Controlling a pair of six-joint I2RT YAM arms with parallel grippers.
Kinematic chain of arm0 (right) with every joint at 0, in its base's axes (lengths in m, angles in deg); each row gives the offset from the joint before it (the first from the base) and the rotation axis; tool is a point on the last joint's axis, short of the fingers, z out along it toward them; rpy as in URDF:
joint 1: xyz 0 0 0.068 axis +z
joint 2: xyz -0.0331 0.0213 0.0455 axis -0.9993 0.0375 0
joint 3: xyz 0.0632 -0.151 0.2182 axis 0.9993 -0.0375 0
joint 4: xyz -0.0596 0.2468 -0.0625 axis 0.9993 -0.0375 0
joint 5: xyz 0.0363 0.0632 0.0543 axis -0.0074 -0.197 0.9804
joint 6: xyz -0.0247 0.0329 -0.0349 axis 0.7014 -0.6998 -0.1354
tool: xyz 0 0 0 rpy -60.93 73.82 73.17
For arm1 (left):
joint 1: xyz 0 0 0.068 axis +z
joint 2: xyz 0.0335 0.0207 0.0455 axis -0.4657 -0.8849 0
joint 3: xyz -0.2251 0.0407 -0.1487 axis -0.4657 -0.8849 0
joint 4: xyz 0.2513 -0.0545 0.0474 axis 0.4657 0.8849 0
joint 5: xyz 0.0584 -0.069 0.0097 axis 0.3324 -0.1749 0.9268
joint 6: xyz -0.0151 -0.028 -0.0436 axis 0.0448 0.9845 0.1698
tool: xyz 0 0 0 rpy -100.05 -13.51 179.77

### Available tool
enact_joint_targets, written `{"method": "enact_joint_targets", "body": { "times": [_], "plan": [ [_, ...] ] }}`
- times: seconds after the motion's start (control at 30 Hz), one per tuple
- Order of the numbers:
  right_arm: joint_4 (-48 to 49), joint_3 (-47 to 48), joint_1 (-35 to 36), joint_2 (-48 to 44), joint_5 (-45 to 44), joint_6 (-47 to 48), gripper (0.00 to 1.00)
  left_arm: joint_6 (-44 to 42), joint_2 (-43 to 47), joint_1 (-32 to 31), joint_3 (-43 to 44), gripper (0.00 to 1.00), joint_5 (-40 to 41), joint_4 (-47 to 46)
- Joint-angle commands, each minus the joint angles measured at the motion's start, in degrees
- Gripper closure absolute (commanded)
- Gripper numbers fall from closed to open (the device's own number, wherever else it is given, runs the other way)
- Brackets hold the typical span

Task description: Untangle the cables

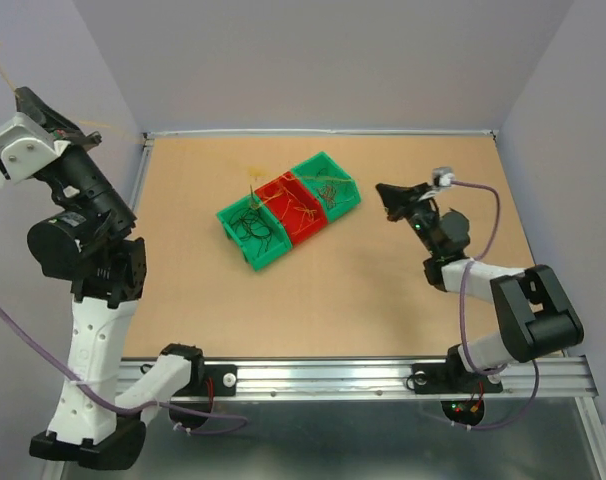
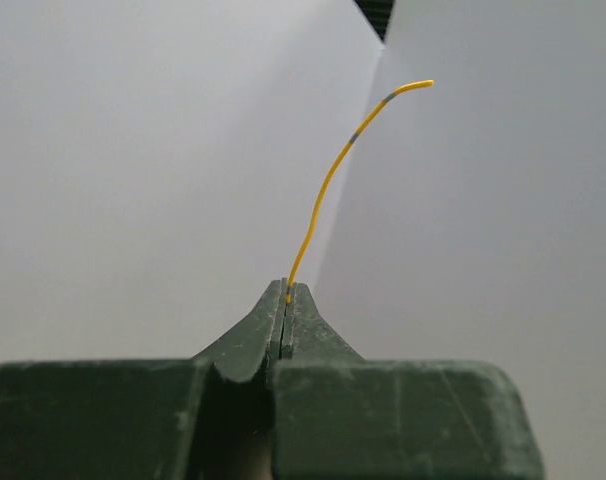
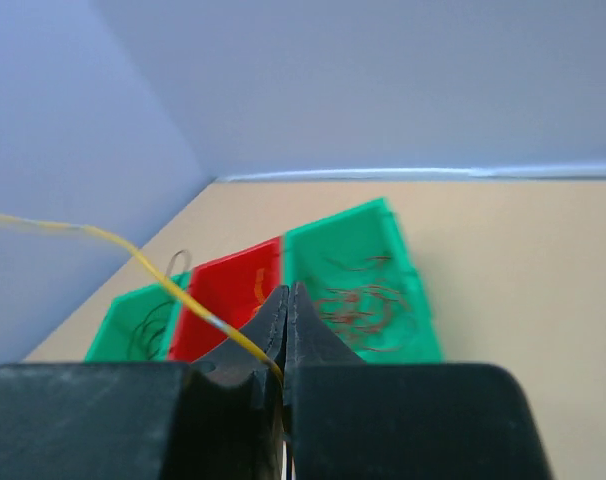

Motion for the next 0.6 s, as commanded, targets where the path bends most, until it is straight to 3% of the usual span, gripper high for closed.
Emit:
{"method": "enact_joint_targets", "body": {
  "times": [0.0,0.17,0.37,0.57],
  "plan": [
    [0.78,-5.92,-11.91,-5.68,-0.74,-13.06,0.99,4.57,-4.43,13.84,0.57,1.0,-4.75,0.57],
    [-3.35,-9.44,-28.98,-8.15,3.48,-23.26,0.99,17.4,-9.97,26.8,1.55,1.0,-12.49,5.16],
    [-3.53,-10.24,-32.42,-8.15,5.78,-26.17,0.99,20.76,-9.81,29.11,-3.63,1.0,-17.41,2.53],
    [-5.2,-12.08,-36.01,-9.21,2.87,-28.72,0.99,20.5,-12.53,31.38,-2.15,1.0,-14.25,3.75]
  ]
}}
